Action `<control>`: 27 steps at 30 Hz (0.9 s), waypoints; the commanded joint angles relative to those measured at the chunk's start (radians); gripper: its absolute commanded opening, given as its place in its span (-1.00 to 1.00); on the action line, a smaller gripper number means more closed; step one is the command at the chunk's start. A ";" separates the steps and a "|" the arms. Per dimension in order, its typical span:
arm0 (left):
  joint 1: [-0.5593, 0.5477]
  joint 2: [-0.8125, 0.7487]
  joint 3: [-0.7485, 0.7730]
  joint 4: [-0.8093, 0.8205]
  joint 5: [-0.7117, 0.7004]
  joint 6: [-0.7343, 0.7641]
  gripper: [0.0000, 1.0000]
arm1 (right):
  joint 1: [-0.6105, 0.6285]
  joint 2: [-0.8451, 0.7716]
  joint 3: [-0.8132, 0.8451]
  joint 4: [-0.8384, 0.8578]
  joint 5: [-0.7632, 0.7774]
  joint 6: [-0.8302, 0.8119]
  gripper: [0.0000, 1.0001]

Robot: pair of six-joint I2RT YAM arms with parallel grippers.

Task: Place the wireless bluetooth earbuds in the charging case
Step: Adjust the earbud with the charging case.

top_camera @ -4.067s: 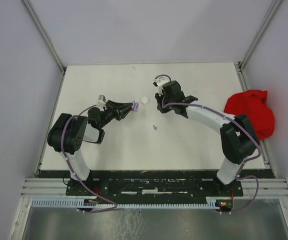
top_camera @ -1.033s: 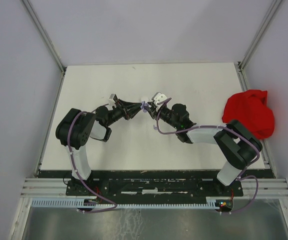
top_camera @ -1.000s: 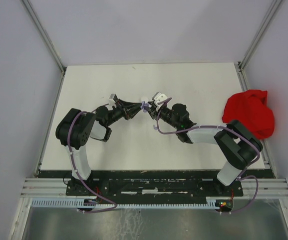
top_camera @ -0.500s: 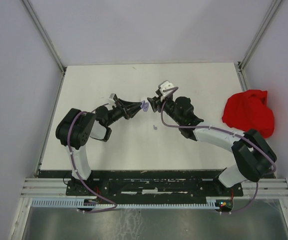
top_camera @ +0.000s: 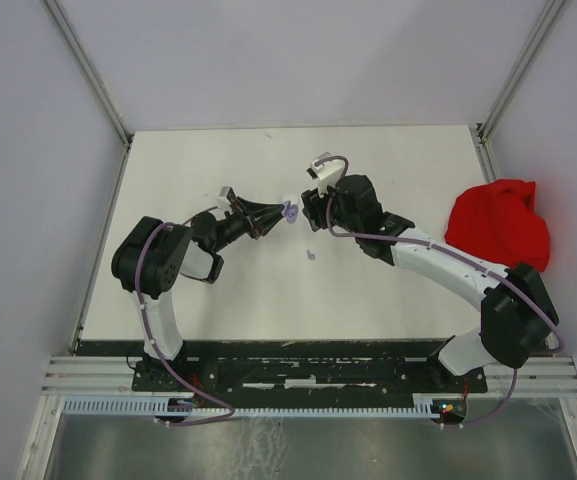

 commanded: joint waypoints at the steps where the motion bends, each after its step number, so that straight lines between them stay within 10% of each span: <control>1: -0.004 0.006 0.019 0.073 0.018 -0.028 -0.94 | 0.001 0.002 0.055 -0.121 0.029 0.032 0.27; 27: -0.015 -0.013 -0.010 0.047 0.035 0.004 -0.94 | 0.002 0.114 0.156 -0.139 0.014 0.043 0.28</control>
